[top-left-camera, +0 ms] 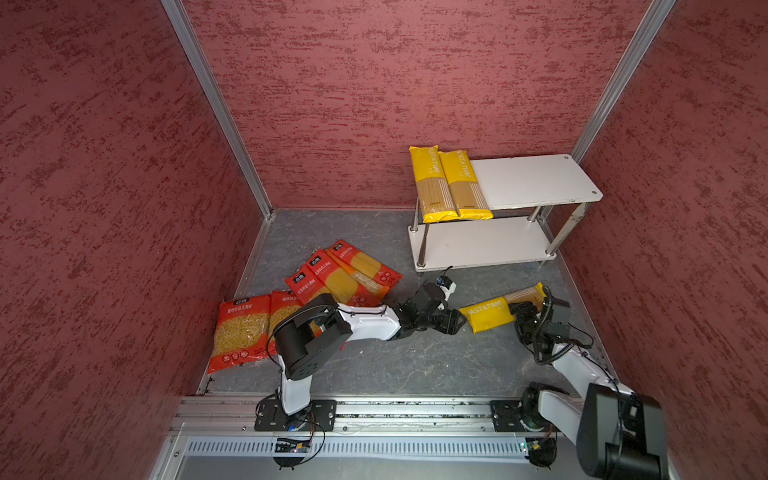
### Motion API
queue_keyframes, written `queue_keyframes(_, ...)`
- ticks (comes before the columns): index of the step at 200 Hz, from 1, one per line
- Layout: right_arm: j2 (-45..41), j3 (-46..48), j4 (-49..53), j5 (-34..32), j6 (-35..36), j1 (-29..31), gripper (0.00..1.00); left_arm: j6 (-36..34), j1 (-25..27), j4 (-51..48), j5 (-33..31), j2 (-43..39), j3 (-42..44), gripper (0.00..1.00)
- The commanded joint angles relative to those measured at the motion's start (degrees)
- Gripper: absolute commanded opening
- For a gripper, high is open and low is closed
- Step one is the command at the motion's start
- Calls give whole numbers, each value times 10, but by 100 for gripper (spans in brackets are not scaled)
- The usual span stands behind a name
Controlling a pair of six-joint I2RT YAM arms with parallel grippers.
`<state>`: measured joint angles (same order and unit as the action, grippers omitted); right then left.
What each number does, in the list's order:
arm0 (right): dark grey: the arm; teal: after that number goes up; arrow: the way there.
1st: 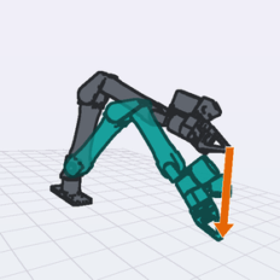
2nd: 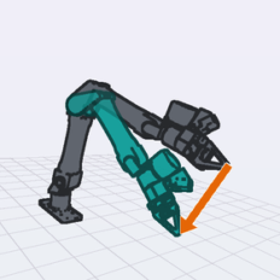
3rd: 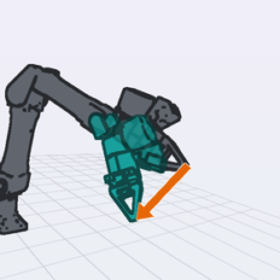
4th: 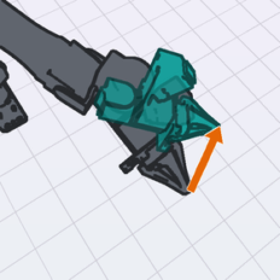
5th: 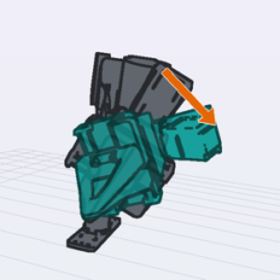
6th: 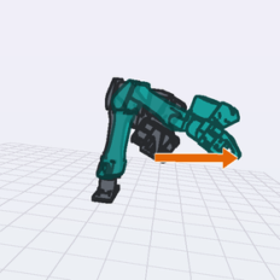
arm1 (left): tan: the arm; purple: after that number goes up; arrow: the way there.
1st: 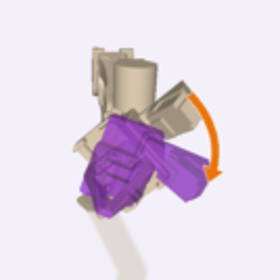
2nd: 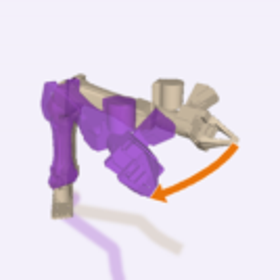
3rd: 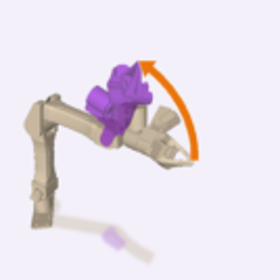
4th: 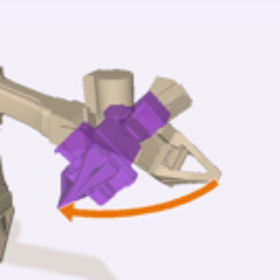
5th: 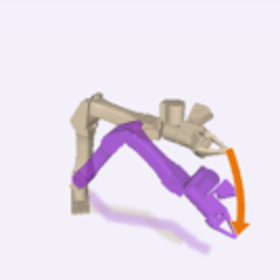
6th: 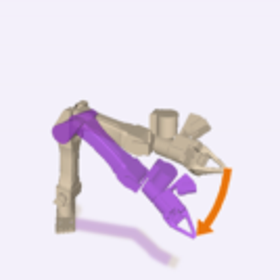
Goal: Place and organize the pasta boxes and bags onto the shelf
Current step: 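Grasp the yellow pack's end with the right gripper and drag it out from the wall, then lift the yellow pack upright with the right gripper while the left approaches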
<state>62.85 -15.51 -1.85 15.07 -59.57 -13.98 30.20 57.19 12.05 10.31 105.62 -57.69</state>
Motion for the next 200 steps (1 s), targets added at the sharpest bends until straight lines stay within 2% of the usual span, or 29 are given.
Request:
queue_keyframes(1, 34, 15, -30, -23, -27, -2, 61, 6, -4, 30, -12, -26, 8, 68)
queue_keyframes(47, 68, 26, -55, 12, 3, -2, 26, 8, -16, 37, -15, -36, 18, 68)
queue_keyframes(97, -19, 27, 42, 19, 61, -2, 3, 14, -30, 44, -17, -51, 30, 68)
queue_keyframes(108, -39, 23, 66, 28, 78, -1, 0, 15, -32, 44, -17, -53, 31, 68)
queue_keyframes(141, -93, -2, 134, 88, 129, 26, 0, 18, -44, 42, -15, -61, 34, 68)
queue_keyframes(153, -109, -18, 155, 105, 146, 64, 0, 17, -48, 40, -11, -64, 37, 68)
queue_keyframes(178, -104, -60, 198, 116, 178, 183, 0, 17, -58, 39, -3, -63, 47, 68)
queue_keyframes(200, -76, -78, 207, 166, 201, 219, 0, 23, -63, 39, 1, -56, 58, 68)
